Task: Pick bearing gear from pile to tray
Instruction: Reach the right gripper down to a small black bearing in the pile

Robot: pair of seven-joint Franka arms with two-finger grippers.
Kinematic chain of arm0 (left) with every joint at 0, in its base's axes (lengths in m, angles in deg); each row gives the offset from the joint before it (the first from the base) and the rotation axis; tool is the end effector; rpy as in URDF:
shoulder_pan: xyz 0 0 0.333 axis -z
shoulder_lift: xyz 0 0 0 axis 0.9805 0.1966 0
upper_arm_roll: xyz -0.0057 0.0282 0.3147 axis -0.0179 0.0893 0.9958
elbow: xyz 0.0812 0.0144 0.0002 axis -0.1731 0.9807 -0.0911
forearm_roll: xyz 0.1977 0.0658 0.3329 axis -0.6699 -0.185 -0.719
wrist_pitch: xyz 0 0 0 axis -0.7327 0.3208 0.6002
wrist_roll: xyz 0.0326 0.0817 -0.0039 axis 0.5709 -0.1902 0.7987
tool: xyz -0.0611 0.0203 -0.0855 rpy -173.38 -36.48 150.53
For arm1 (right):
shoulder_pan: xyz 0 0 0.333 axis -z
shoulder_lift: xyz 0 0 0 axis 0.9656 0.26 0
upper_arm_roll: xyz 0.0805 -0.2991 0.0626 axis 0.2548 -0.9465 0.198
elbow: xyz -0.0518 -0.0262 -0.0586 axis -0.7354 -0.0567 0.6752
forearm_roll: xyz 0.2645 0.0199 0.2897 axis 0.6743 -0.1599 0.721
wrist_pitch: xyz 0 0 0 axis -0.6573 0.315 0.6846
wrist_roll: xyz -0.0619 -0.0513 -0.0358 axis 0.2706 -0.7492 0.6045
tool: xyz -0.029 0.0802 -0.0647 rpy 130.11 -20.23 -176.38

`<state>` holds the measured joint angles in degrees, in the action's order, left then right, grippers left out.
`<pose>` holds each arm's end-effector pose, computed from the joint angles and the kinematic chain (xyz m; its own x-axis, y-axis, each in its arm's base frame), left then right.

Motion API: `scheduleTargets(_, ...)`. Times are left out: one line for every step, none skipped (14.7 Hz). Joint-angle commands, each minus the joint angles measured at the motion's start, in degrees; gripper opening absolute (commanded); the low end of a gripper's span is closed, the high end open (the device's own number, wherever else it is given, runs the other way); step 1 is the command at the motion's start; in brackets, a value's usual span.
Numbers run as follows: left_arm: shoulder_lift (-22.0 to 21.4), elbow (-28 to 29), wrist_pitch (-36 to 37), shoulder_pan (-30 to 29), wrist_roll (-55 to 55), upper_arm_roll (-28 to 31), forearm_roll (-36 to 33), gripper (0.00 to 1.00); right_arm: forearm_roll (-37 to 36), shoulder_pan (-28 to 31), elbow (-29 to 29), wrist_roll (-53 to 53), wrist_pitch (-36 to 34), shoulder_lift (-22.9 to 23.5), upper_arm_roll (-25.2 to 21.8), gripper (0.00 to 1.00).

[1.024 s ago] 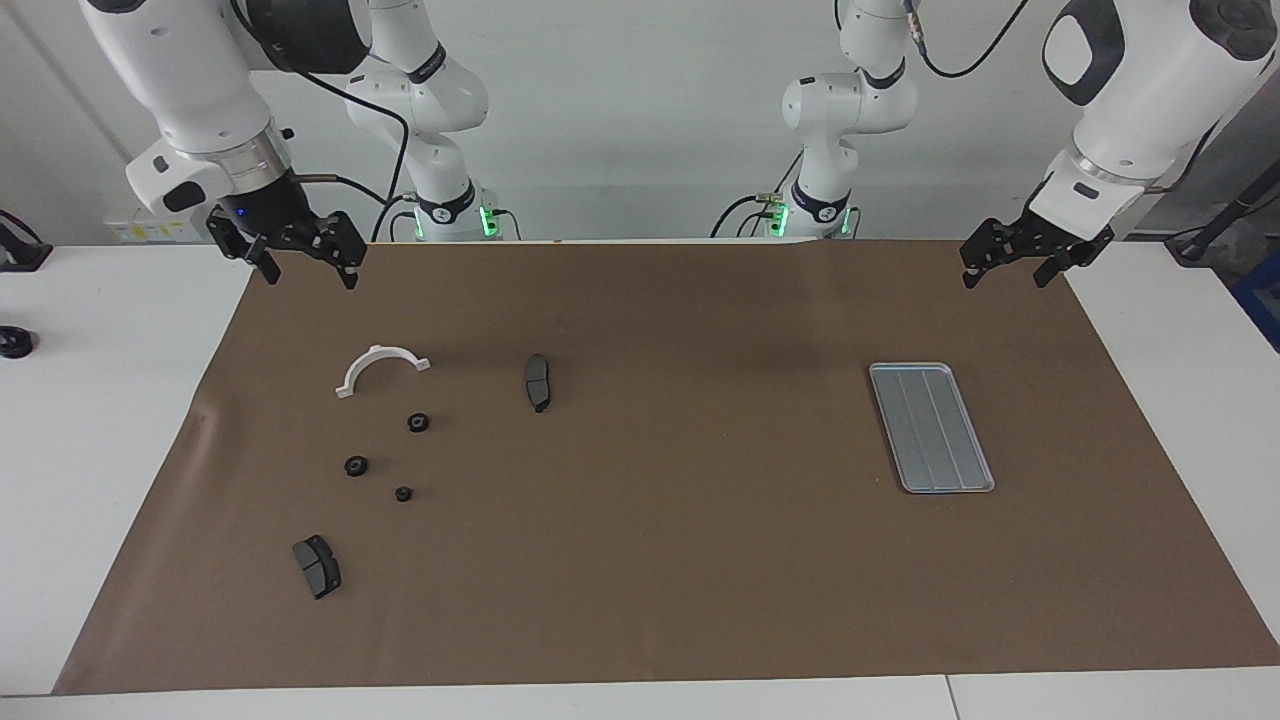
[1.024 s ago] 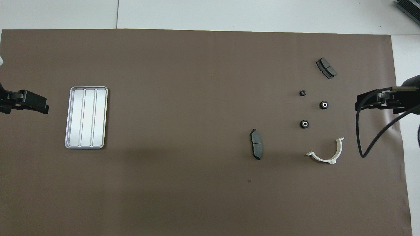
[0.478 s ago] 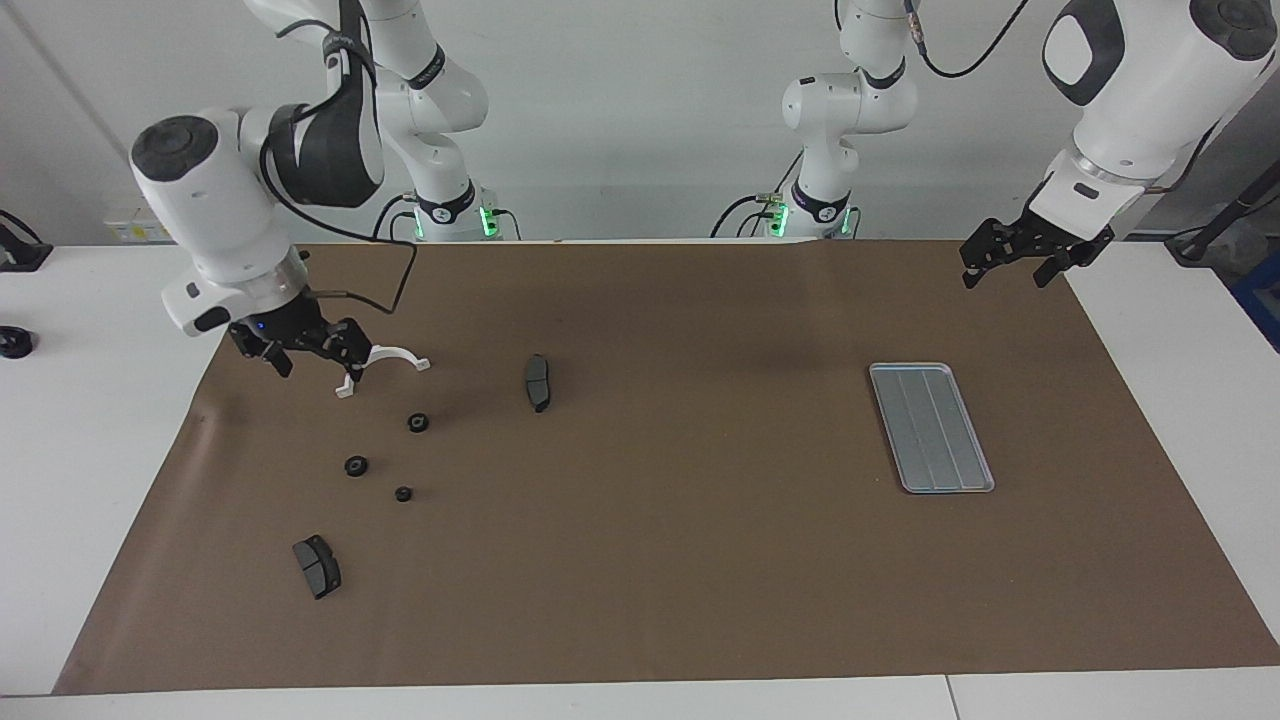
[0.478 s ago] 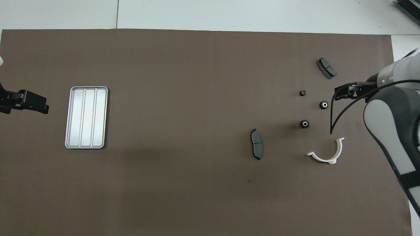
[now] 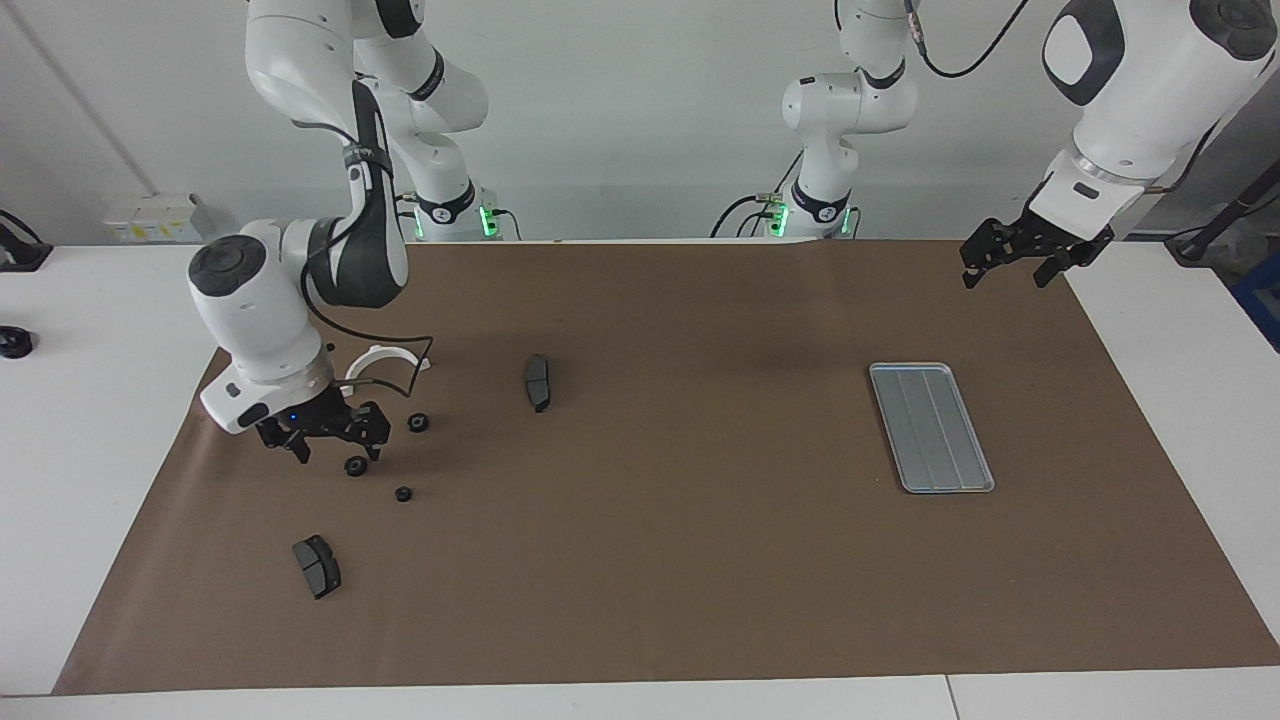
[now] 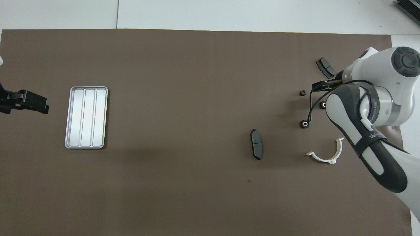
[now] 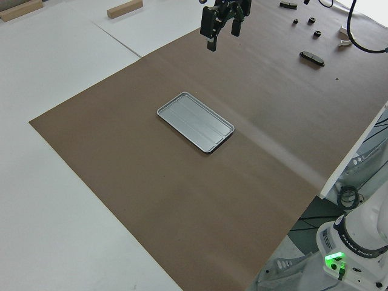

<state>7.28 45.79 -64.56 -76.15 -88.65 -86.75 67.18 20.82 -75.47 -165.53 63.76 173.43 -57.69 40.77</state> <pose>0.5597 -0.0059 0.6032 0.9948 -0.0683 -0.0756 -0.0684 -0.9977 0.0021 0.6534 -0.0234 0.3557 0.9879 0.1058 0.1135 0.1010 -0.9937 0.0476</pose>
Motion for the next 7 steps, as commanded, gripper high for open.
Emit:
scheduleTargets(-1.53, 1.80, -0.49, -0.58, 0.00, -0.52, -1.25, 1.00, 0.91, 1.50, -5.15, 6.84, 3.11, -1.73, 0.31, 1.00)
scheduleTargets(-1.61, 1.80, -0.49, -0.58, 0.00, -0.52, -1.25, 1.00, 1.00, 2.20, -6.73, 9.65, 4.42, -1.72, 0.31, 1.00)
scheduleTargets(-1.53, 1.80, -0.49, -0.58, 0.00, -0.52, -1.25, 1.00, 1.00, 2.90, -8.57, 11.42, 6.61, -1.72, 0.31, 1.00)
scheduleTargets(-1.61, 1.80, -0.49, -0.58, 0.00, -0.52, -1.25, 1.00, 1.00, 3.35, -10.33, 11.96, 8.72, -1.99, 0.40, 1.00)
scheduleTargets(-1.62, 1.80, -0.49, -0.58, 0.00, -0.52, -1.25, 1.00, 1.00, 3.35, -11.39, 11.79, 9.53, -2.08, 0.40, 1.00)
scheduleTargets(-1.53, 1.80, -0.49, -0.58, 0.00, -0.52, -1.25, 1.00, 1.08, 3.26, -12.10, 11.53, 9.62, -2.16, 0.40, 1.00)
scheduleTargets(-1.53, 1.80, -0.49, -0.58, 0.00, -0.52, -1.25, 1.00, 1.08, 3.26, -12.54, 11.52, 9.62, -2.25, 0.40, 1.00)
